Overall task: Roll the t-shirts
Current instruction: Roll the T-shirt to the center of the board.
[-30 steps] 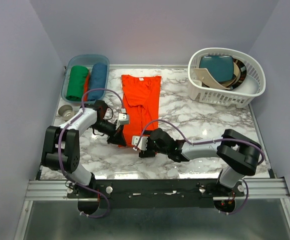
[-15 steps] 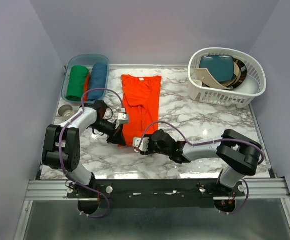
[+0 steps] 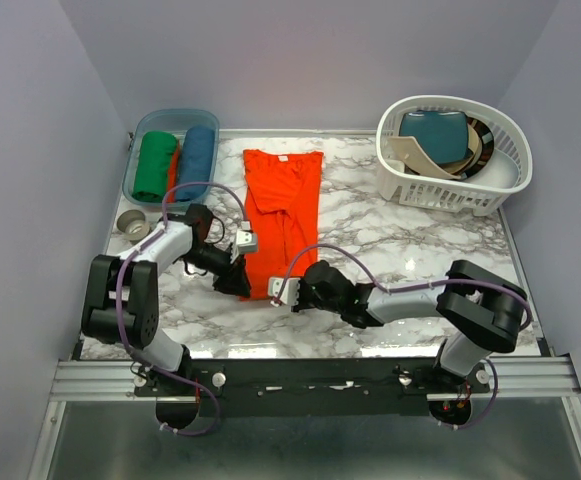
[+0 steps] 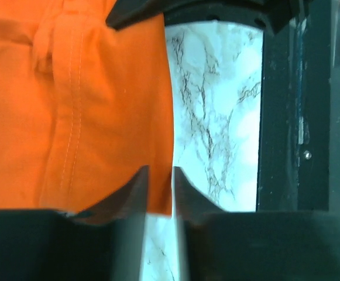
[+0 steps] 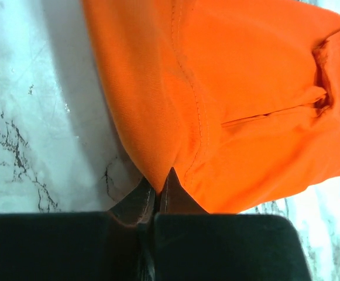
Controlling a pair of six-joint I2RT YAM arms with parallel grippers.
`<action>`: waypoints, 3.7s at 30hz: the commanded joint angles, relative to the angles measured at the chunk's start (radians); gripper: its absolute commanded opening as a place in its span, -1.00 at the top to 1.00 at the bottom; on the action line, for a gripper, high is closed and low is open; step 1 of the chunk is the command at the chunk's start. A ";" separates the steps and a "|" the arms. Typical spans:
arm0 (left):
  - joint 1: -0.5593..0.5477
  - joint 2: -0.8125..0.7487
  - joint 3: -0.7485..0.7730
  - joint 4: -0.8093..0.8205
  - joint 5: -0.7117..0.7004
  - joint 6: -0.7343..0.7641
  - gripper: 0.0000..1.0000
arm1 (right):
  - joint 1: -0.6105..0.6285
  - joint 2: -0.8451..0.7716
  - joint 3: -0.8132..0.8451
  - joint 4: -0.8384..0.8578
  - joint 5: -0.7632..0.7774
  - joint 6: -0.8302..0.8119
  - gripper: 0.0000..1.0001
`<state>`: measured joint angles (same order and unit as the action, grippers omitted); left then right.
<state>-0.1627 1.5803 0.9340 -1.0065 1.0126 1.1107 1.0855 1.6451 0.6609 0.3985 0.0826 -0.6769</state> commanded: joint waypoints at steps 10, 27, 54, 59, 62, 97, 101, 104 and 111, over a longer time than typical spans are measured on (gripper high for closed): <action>-0.038 -0.771 -0.504 0.538 -0.181 0.035 -0.96 | -0.021 -0.080 0.048 -0.279 -0.197 0.068 0.99; -0.377 -0.864 -0.810 1.031 -0.457 -0.036 -0.66 | -0.029 -0.091 0.086 -0.382 -0.256 0.117 0.99; -0.373 -0.549 -0.500 0.628 -0.373 -0.043 1.00 | -0.148 -0.094 0.204 -0.634 -0.457 0.068 0.99; -0.342 -0.451 -0.298 0.300 -0.260 -0.012 1.00 | -0.222 -0.133 0.244 -0.843 -0.625 -0.054 0.99; -0.321 -0.390 -0.213 0.155 -0.192 -0.017 1.00 | -0.263 -0.114 0.285 -0.967 -0.688 -0.127 0.99; -0.097 0.351 0.230 -0.301 -0.143 0.213 1.00 | -0.444 0.580 0.976 -1.810 -0.857 -0.598 0.99; -0.093 0.365 0.226 -0.245 -0.158 0.154 1.00 | -0.444 0.651 1.078 -1.880 -0.854 -0.583 0.98; -0.083 0.369 0.216 -0.199 -0.167 0.104 1.00 | -0.446 0.692 1.118 -1.900 -0.851 -0.560 0.98; -0.048 0.313 0.174 -0.026 -0.175 -0.054 0.51 | -0.444 0.743 1.181 -1.923 -0.840 -0.533 0.93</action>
<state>-0.2302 1.9354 1.1461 -1.1519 0.9565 1.2114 0.6392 2.3569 1.8156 -1.3071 -0.8661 -1.2160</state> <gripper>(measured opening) 0.065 0.032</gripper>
